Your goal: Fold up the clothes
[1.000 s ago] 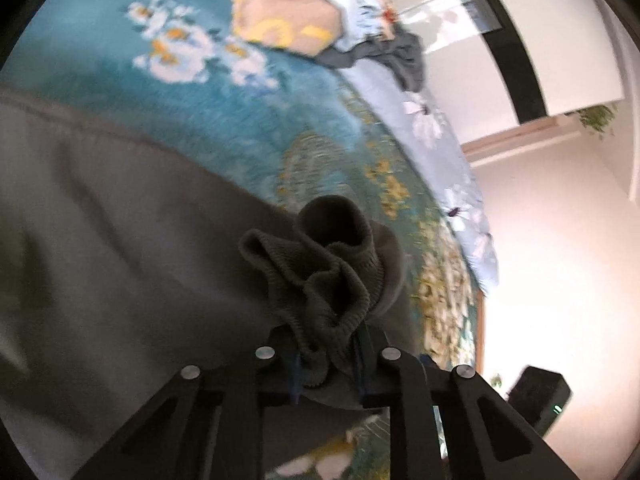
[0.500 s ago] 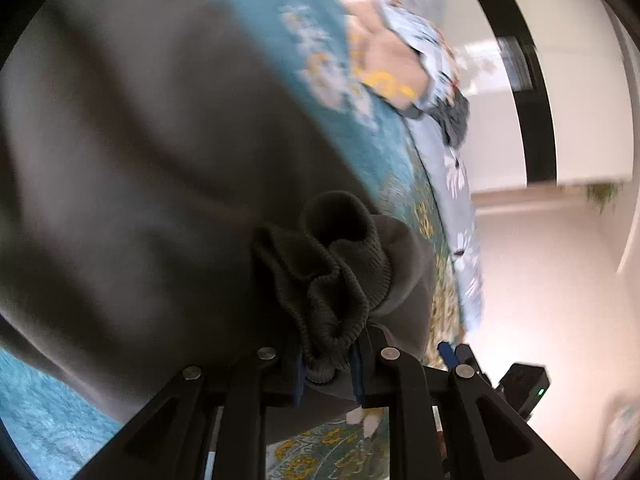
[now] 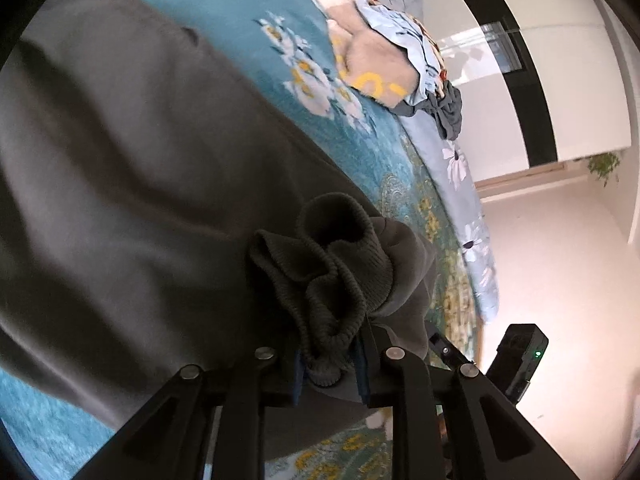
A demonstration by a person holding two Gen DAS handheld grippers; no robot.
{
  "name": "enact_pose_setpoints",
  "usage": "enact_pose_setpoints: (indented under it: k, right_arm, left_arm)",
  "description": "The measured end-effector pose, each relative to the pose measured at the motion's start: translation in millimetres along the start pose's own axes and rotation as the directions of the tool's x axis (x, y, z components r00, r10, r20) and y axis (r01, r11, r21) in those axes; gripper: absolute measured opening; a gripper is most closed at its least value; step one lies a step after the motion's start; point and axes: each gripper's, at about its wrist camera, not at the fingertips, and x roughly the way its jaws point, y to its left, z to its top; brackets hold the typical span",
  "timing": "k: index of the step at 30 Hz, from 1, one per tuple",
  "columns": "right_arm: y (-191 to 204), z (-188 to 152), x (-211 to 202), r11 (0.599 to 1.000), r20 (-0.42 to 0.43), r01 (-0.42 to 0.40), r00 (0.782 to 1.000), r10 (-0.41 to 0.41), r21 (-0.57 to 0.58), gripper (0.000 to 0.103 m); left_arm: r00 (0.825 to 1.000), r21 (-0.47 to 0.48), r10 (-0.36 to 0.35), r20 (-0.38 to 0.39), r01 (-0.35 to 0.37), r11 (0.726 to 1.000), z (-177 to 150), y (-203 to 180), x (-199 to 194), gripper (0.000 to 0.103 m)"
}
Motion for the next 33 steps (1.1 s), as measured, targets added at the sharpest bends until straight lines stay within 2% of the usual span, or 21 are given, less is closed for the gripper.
enact_pose_setpoints:
  k: [1,5,8,10,12,17,23,24,28,30,32,33]
  right_arm:
    - [0.1,-2.5,0.9,1.0,0.006,0.001,1.0,-0.001,-0.002,0.065]
    - [3.7,-4.6,1.6,1.0,0.009,0.019,1.0,-0.019,-0.02,0.065]
    - [6.1,-0.3,-5.4,0.999,0.005,0.03,1.0,-0.03,-0.033,0.065]
    - [8.6,8.9,-11.9,0.999,0.031,0.023,0.999,-0.022,-0.047,0.065]
    - [12.5,19.4,-15.8,0.998,0.053,0.016,0.999,-0.012,-0.064,0.065]
    - [32.4,43.6,-6.3,0.993,0.061,0.0,0.998,0.007,-0.116,0.065]
    - [28.9,42.3,26.0,0.998,-0.025,-0.004,1.0,0.003,-0.069,0.066]
    - [27.2,41.0,32.2,0.998,-0.043,-0.007,0.999,0.005,-0.058,0.066]
    - [25.2,40.1,33.7,0.999,-0.054,-0.033,0.998,0.032,-0.023,0.07]
    - [26.0,39.3,27.6,0.999,-0.043,-0.049,0.998,0.048,-0.015,0.07]
    - [28.4,33.7,17.6,0.998,-0.024,-0.059,0.998,0.058,-0.024,0.07]
    - [30.0,29.2,12.6,0.998,-0.011,-0.062,0.998,0.061,-0.032,0.077]
  left_arm:
    - [1.0,0.009,0.013,-0.005,-0.013,1.0,0.7,0.7,1.7,0.025]
    - [1.0,-0.01,-0.009,-0.006,0.009,1.0,0.7,5.3,-7.4,0.029]
    - [0.999,0.043,0.017,0.029,-0.018,0.999,-2.3,-0.4,-34.9,0.031]
    - [0.995,0.095,0.039,0.089,-0.048,0.994,-0.6,-13.6,-55.4,0.036]
    - [0.996,0.099,0.045,0.082,-0.053,0.994,0.6,-16.1,-47.7,0.042]
    - [0.998,0.093,0.052,0.04,-0.056,0.994,3.3,-18.4,-18.9,0.042]
    - [0.998,0.087,0.061,-0.009,-0.06,0.994,6.5,-21.2,15.6,0.042]
    - [0.999,0.068,0.037,-0.015,-0.036,0.997,7.9,-17.3,15.1,0.042]
    - [0.998,0.003,-0.056,0.031,0.056,0.998,0.2,-0.3,-22.8,0.045]
    - [0.993,-0.02,-0.096,0.068,0.098,0.995,-3.3,7.7,-43.8,0.056]
    - [0.988,-0.023,-0.085,0.129,0.089,0.996,-9.3,19.1,-71.1,0.066]
    - [0.984,-0.026,-0.06,0.167,0.065,0.998,-11.7,25.4,-85.2,0.07]
